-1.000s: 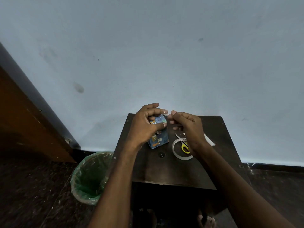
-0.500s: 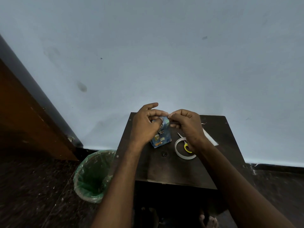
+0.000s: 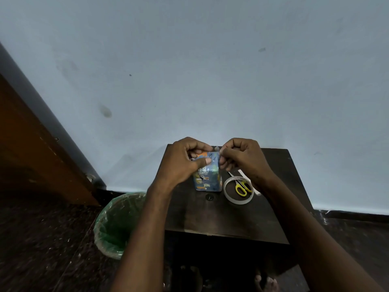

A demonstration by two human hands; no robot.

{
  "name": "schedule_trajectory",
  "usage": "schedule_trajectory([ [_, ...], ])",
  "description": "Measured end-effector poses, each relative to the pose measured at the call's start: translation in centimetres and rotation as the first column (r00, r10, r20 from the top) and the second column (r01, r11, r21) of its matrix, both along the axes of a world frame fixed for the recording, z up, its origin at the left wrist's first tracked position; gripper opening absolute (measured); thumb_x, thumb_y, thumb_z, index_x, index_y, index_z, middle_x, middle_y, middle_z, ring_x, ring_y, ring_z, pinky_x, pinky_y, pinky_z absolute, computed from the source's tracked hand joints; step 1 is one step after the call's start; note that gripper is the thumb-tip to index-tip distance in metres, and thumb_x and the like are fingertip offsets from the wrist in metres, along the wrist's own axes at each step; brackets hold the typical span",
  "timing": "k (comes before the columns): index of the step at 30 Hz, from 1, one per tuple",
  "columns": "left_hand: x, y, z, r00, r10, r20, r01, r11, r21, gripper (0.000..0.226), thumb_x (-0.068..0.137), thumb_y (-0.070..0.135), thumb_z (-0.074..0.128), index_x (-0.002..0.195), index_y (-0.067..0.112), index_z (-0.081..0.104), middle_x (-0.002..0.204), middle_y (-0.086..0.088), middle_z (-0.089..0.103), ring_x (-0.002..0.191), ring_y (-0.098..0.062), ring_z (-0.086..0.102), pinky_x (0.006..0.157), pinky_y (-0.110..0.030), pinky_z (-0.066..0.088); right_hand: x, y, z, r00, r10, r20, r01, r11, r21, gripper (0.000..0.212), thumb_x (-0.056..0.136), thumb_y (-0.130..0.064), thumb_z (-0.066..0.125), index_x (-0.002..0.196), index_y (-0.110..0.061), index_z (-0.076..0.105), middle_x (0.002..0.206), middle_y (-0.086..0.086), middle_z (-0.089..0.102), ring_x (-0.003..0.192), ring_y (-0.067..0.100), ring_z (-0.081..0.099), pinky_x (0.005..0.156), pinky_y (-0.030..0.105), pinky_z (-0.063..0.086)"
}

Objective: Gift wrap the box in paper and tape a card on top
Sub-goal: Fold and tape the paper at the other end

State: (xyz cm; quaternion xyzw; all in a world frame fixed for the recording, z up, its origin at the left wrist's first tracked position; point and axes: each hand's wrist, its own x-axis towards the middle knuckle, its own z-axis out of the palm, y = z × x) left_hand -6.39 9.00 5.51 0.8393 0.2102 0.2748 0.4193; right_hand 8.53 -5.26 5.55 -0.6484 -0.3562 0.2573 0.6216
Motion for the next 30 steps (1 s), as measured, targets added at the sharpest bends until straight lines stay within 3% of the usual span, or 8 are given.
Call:
schedule_trajectory([
  [4, 0.3, -0.4, 0.1, 1.0, -0.005, -0.014, 0.006, 0.998, 0.065, 0.026, 0.09, 0.004, 0.078, 0.101, 0.026, 0.085, 0.102, 0.011, 0.074, 0.083, 0.001, 0.065, 0.075, -0.008, 0.046, -0.2, 0.0, 0.2, 0.997, 0.059, 0.052, -0.057, 0.998, -0.039, 0.017, 0.093, 0.004, 0.058, 0.079, 0.005, 0.067, 0.069, 0.018, 0.07, 0.061, 0.027, 0.068, 0.053, 0.027, 0.054],
  [11, 1.1, -0.7, -0.5, 0.999, 0.048, 0.015, -0.049, 0.995, 0.083, 0.016, 0.091, 0.01, 0.08, 0.095, 0.024, 0.086, 0.101, 0.011, 0.074, 0.087, -0.003, 0.068, 0.075, -0.012, 0.049, -0.1, -0.1, 0.2, 0.999, 0.038, 0.032, -0.034, 0.993, -0.113, 0.021, 0.09, 0.005, 0.057, 0.071, 0.001, 0.067, 0.069, 0.017, 0.067, 0.061, 0.025, 0.066, 0.054, 0.025, 0.053],
  [16, 1.3, -1.1, -0.3, 0.997, 0.074, 0.032, -0.074, 0.997, 0.001, 0.022, 0.102, 0.031, 0.071, 0.087, 0.026, 0.087, 0.096, 0.011, 0.075, 0.094, -0.006, 0.07, 0.08, -0.03, 0.055, -0.3, -0.2, -0.1, 1.0, 0.007, 0.029, -0.003, 0.991, -0.137, 0.021, 0.089, 0.004, 0.06, 0.07, 0.002, 0.067, 0.067, 0.019, 0.067, 0.057, 0.02, 0.064, 0.053, 0.023, 0.053],
  [19, 1.1, -1.2, -0.2, 0.997, 0.067, 0.038, -0.066, 0.998, -0.023, 0.025, 0.098, 0.04, 0.075, 0.08, 0.025, 0.085, 0.093, 0.012, 0.076, 0.092, -0.006, 0.071, 0.08, -0.034, 0.056, -0.4, -0.1, -0.2, 1.0, -0.007, 0.027, 0.01, 0.99, -0.142, 0.02, 0.089, 0.002, 0.061, 0.071, 0.003, 0.068, 0.068, 0.021, 0.067, 0.057, 0.021, 0.065, 0.052, 0.023, 0.052],
  [25, 1.2, -0.9, -0.5, 0.996, 0.08, 0.029, -0.079, 0.997, -0.019, 0.012, 0.082, 0.032, 0.091, 0.076, 0.027, 0.083, 0.093, 0.011, 0.075, 0.084, -0.007, 0.07, 0.075, -0.031, 0.057, -0.4, -0.2, -0.1, 0.999, -0.013, 0.029, 0.017, 0.989, -0.146, 0.02, 0.09, -0.002, 0.063, 0.072, 0.001, 0.069, 0.069, 0.02, 0.068, 0.059, 0.022, 0.066, 0.052, 0.023, 0.052],
  [30, 1.7, -1.1, -0.7, 0.988, 0.154, 0.009, -0.154, 0.988, 0.03, 0.013, 0.084, 0.031, 0.088, 0.075, 0.028, 0.08, 0.091, 0.013, 0.075, 0.082, -0.006, 0.07, 0.073, -0.031, 0.059, -0.4, -0.1, -0.2, 0.999, -0.021, 0.036, 0.027, 0.987, -0.159, 0.021, 0.09, -0.004, 0.064, 0.07, -0.003, 0.07, 0.068, 0.016, 0.069, 0.061, 0.023, 0.066, 0.055, 0.03, 0.055],
])
